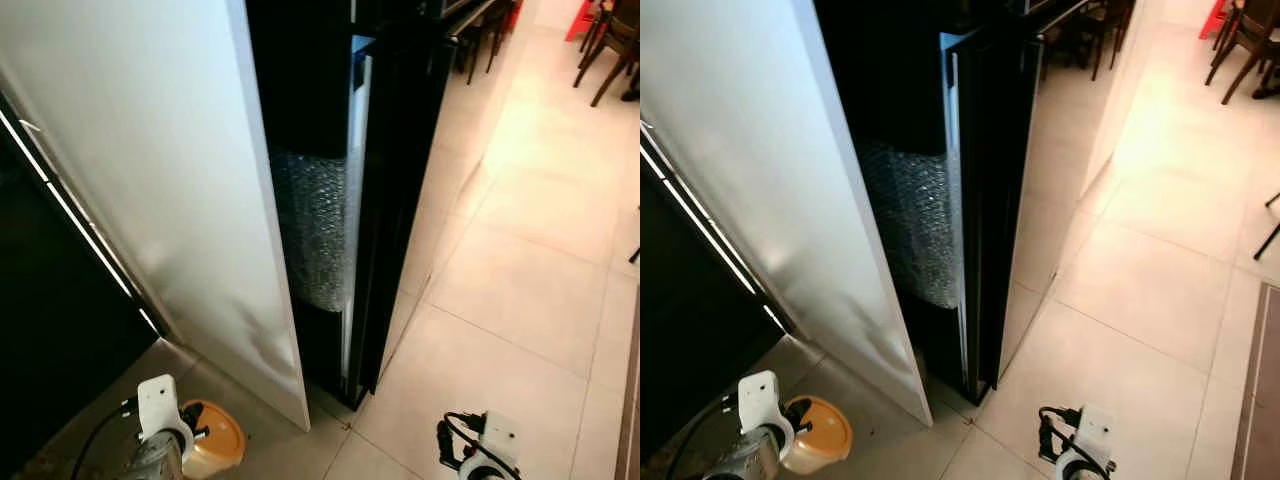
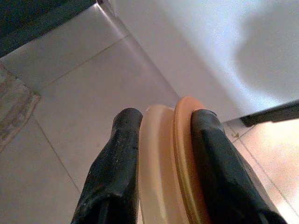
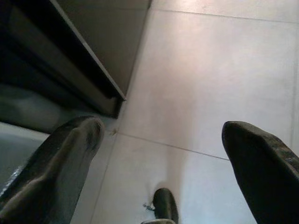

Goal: Restocking fridge

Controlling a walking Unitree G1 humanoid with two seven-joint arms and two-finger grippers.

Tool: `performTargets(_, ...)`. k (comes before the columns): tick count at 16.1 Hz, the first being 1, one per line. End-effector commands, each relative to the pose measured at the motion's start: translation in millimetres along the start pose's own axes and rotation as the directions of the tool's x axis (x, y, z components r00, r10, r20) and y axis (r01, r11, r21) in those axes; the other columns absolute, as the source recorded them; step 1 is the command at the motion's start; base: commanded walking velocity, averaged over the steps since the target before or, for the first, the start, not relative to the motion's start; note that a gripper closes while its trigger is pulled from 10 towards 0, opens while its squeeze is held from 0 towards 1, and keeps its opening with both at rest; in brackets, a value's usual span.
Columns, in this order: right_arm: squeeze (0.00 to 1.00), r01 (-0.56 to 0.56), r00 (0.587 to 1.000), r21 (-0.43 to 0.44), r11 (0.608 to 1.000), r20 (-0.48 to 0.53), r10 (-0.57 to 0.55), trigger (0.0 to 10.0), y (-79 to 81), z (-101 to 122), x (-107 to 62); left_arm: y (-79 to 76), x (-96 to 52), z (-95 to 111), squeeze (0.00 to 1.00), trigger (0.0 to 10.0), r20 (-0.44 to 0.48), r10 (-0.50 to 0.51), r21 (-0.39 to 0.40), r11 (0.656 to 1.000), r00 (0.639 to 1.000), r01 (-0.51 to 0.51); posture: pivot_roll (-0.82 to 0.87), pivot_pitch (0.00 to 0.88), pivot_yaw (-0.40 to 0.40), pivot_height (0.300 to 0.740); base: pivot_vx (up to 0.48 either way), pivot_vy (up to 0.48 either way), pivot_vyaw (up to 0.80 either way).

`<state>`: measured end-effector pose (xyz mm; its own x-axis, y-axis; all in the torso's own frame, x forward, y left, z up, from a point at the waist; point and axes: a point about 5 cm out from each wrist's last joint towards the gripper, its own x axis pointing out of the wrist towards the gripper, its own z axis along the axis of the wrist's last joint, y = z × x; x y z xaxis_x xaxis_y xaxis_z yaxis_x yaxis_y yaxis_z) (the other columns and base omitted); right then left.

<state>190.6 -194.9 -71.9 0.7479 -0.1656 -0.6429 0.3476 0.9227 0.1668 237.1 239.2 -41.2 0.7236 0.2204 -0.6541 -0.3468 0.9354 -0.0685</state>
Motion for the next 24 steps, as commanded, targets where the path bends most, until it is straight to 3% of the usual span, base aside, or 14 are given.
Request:
performTargets(1,0.00,0.002,1.000,-0.016,1.000,0.028,-0.001,10.0,1.2,-1.7,-2.3,7.6,-2.2,-8.8,0.00,10.0,-0.039,0.017,0.006,1.000,0.999,-0.016,-0.04,0.008,0.075,0.740,0.000,0.000,0.00)
performTargets(3,0.00,0.033,0.998,-0.080,0.996,0.058,-0.029,10.0,-2.4,-5.2,-6.4,16.5,-5.1,-16.9,0.00,10.0,-0.062,0.041,0.026,0.999,0.997,-0.039,-0.03,0.000,0.072,0.740,0.000,0.000,0.00)
performTargets(6,0.00,0.087,0.992,-0.047,0.995,0.093,-0.083,10.0,-8.8,-10.1,-12.0,22.6,-7.8,-23.9,0.00,10.0,-0.076,0.068,0.014,0.998,0.995,-0.067,-0.04,0.000,0.047,0.740,0.000,0.000,0.00)
performTargets(7,0.00,0.096,0.963,-0.065,0.993,0.257,-0.076,10.0,-5.7,41.7,3.7,22.6,-8.5,-26.3,0.00,10.0,-0.081,0.069,0.010,0.998,0.994,-0.069,-0.04,0.000,0.039,0.740,0.000,0.000,0.00)
performTargets(9,0.00,0.086,0.910,-0.091,0.992,0.413,-0.042,10.0,-0.8,94.1,11.6,22.4,-9.9,-31.1,0.00,10.0,-0.089,0.070,0.008,0.998,0.994,-0.069,-0.05,0.000,0.032,0.740,0.000,0.000,0.00)
performTargets(11,0.00,0.044,0.864,-0.164,0.986,0.501,0.045,10.0,12.4,117.1,10.8,25.6,-11.7,-34.8,0.00,10.0,-0.092,0.075,0.007,0.997,0.993,-0.075,-0.06,0.000,0.027,0.740,0.000,0.000,0.00)
performTargets(15,0.00,0.066,0.792,-0.234,0.970,0.604,0.092,10.0,20.2,140.0,0.9,42.4,-18.6,-46.9,0.00,10.0,-0.115,0.126,0.001,0.992,0.985,-0.127,-0.06,0.000,-0.009,0.740,0.000,0.000,0.00)
performTargets(16,0.00,0.046,0.776,-0.202,0.978,0.624,0.092,10.0,25.4,144.6,-3.7,43.1,-19.6,-49.0,0.00,10.0,-0.117,0.133,-0.001,0.991,0.984,-0.134,-0.06,0.000,-0.016,0.740,0.000,0.000,0.00)
performTargets(19,0.00,-0.017,0.756,-0.181,0.983,0.641,0.131,10.0,56.9,151.0,-24.5,44.2,-21.8,-53.9,0.00,10.0,-0.117,0.150,0.001,0.989,0.982,-0.151,-0.05,0.000,-0.027,0.740,0.000,0.000,0.00)
performTargets(20,0.00,-0.026,0.751,-0.173,0.985,0.646,0.133,10.0,60.6,151.7,-29.6,44.6,-22.1,-54.4,0.00,10.0,-0.117,0.153,0.000,0.988,0.981,-0.154,-0.05,0.000,-0.024,0.740,0.000,0.000,0.00)
performTargets(22,0.00,0.022,0.739,-0.153,0.988,0.668,0.087,10.0,52.7,156.2,-38.8,46.1,-22.1,-53.3,0.00,10.0,-0.113,0.160,-0.003,0.987,0.981,-0.161,-0.05,0.000,-0.021,0.740,0.000,0.000,0.00)
performTargets(24,0.00,0.048,0.762,-0.094,0.994,0.647,0.025,10.0,43.1,153.6,-39.8,49.0,-22.1,-51.7,0.00,10.0,-0.111,0.162,-0.005,0.986,0.980,-0.164,-0.06,0.000,-0.012,0.740,0.000,0.000,0.00)
